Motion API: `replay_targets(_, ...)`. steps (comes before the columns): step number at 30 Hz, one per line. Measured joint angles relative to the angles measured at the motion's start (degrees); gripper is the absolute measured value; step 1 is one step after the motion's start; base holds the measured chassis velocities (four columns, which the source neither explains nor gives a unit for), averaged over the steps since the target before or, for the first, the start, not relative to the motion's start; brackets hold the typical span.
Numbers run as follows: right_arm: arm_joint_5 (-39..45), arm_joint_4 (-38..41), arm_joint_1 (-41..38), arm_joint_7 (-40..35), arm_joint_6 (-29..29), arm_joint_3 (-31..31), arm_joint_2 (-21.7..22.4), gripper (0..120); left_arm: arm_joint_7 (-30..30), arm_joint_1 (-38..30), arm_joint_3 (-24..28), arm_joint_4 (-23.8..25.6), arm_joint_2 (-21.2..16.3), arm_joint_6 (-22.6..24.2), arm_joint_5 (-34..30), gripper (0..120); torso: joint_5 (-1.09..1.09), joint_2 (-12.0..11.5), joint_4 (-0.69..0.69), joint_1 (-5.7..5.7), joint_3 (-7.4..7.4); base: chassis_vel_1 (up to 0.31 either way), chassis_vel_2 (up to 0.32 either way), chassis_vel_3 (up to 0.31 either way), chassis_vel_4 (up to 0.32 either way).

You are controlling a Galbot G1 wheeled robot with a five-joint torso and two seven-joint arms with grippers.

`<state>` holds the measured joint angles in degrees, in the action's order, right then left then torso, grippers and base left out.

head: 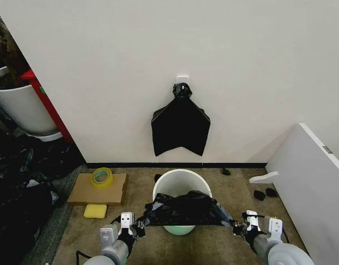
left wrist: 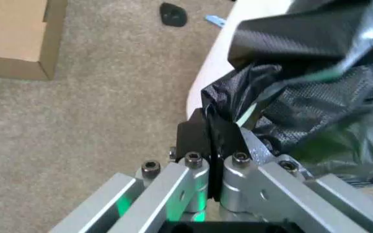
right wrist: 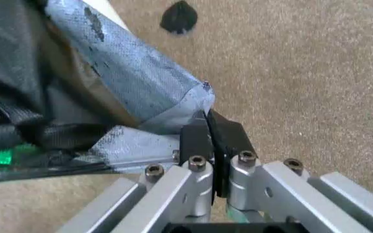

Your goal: Place the garbage bag over the trash bin.

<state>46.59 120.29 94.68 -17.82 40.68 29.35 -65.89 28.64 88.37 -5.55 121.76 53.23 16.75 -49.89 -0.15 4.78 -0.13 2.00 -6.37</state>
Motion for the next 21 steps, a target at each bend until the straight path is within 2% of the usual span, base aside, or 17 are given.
replay_targets(6, -3.26, -3.60, -2.77, 0.37, -3.51, -2.15, -1.26, 0, 0.59, -4.35, 0.49, -3.87, 1.72, -1.87, 0.58, 0, 0.01, 0.00, 0.00, 0.00, 0.00, 0.000, 0.000, 0.000, 0.000)
replay_targets(14, -4.22, -2.72, -1.20, 1.74, -6.99, -2.14, -1.75, 0, 0.69, -5.93, 0.62, -3.47, 3.41, -2.07, 0.22, 1, 0.01, 0.00, -0.01, 0.00, 0.00, 0.000, 0.000, 0.000, 0.000)
replay_targets(15, -4.30, -2.25, -0.36, 2.37, -7.47, -1.81, -1.59, 7, 0.69, -5.52, 0.35, -2.97, 3.28, -1.23, 0.32, 6, 0.01, 0.00, -0.01, 0.00, 0.00, 0.000, 0.000, 0.000, 0.000)
replay_targets(16, -4.30, -2.25, -0.36, 2.37, -7.47, -1.81, -1.59, 7, 0.69, -5.52, 0.35, -2.97, 3.28, -1.23, 0.32, 6, 0.01, 0.00, -0.01, 0.00, 0.00, 0.000, 0.000, 0.000, 0.000)
replay_targets(19, -4.70, -0.99, 1.41, 3.28, -7.84, -1.35, -1.22, 21, 0.75, -3.46, -0.59, -1.53, 2.50, 0.60, 1.50, 21, 0.01, 0.00, 0.00, 0.00, 0.00, 0.000, 0.000, 0.000, 0.000)
replay_targets(21, -4.81, -0.69, 1.79, 3.36, -7.84, -1.34, -1.15, 25, 0.88, -2.91, -0.74, -1.19, 2.33, 0.92, 1.84, 25, 0.01, 0.00, 0.00, 0.00, 0.00, 0.000, 0.000, 0.000, 0.000)
